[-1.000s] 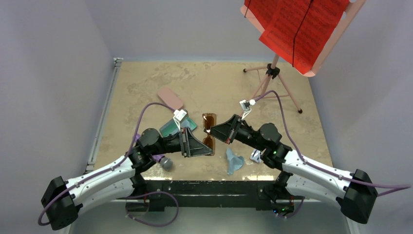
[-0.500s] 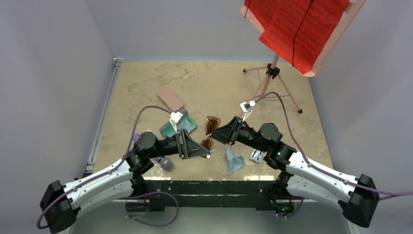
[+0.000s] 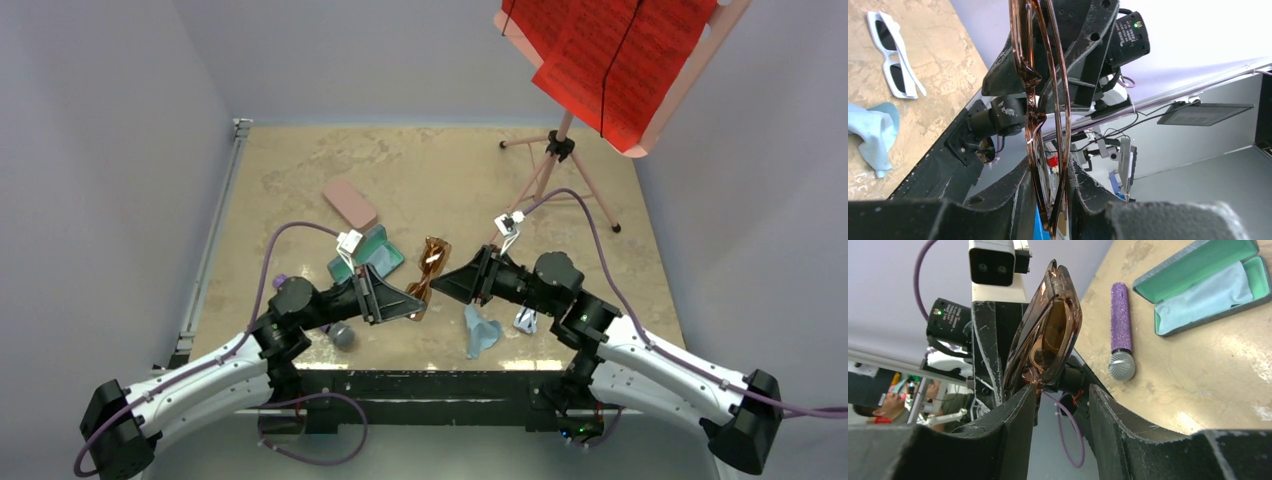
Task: Organize the sunglasses
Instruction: Pass from the right arm to the left, then place the sunglasses in the sunglasses case.
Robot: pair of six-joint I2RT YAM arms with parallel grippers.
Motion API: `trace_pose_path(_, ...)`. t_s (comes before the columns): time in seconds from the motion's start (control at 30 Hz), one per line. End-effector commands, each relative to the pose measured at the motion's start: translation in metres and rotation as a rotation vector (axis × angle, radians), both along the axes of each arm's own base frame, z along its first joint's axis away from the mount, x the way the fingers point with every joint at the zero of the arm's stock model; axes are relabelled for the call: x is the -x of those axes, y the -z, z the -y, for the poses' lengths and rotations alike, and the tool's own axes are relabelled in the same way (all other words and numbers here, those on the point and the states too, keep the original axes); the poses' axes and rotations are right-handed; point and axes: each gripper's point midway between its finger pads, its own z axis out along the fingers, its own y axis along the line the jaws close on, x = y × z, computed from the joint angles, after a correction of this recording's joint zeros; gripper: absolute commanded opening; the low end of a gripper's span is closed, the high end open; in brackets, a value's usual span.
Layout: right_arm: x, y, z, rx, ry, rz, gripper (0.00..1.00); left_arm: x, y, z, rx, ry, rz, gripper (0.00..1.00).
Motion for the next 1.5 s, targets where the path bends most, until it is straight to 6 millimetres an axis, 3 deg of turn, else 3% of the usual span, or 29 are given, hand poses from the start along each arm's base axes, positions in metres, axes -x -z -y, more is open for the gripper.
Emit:
trace_pose_path(0.0,0.007,0.001,0.0,0.076,-0.053,0.039,0.46,-0.01,-0.012,-0.005,0.003,-0.069,0.064,0.0)
trace_pose_path(0.1,0.009,0.005,0.005,0.087,-0.045,0.042,0.46,-0.027,0.023,-0.017,-0.264,-0.18,0.029,0.0)
trace_pose_path(0.23,0.002,0.018,0.024,0.143,0.053,0.036,0.46,-0.045,0.057,-0.058,-0.605,-0.334,0.062,0.0)
trace_pose_path(0.43,-0.02,0.039,0.062,0.231,0.278,0.031,0.48,-0.058,0.086,-0.078,-0.883,-0.348,0.111,0.0)
trace_pose_path(0.6,-0.024,0.048,0.066,0.203,0.314,0.046,0.64,-0.088,0.091,-0.084,-1.12,-0.343,0.241,0.0)
trace_pose_path(0.77,-0.032,0.052,0.071,0.162,0.375,0.049,0.8,-0.113,0.081,-0.078,-1.194,-0.284,0.473,0.0)
trace_pose_path(0.9,-0.036,0.06,0.071,0.139,0.396,0.055,0.97,-0.12,0.099,-0.09,-1.235,-0.229,0.508,0.0)
trace_pose_path(1.03,-0.04,0.066,0.077,0.151,0.429,0.084,0.99,-0.114,0.107,-0.081,-1.145,-0.102,0.478,0.0)
trace_pose_path(1.2,-0.03,0.059,0.076,0.085,0.381,0.156,0.99,-0.115,0.122,-0.08,-1.199,-0.056,0.38,0.0)
trace_pose_path(1.4,-0.026,0.052,0.079,0.025,0.379,0.192,0.99,-0.106,0.159,-0.105,-1.355,-0.103,0.079,0.0)
trace_pose_path(1.47,-0.026,0.052,0.079,0.021,0.378,0.196,0.99,-0.109,0.159,-0.108,-1.352,-0.115,0.072,0.0)
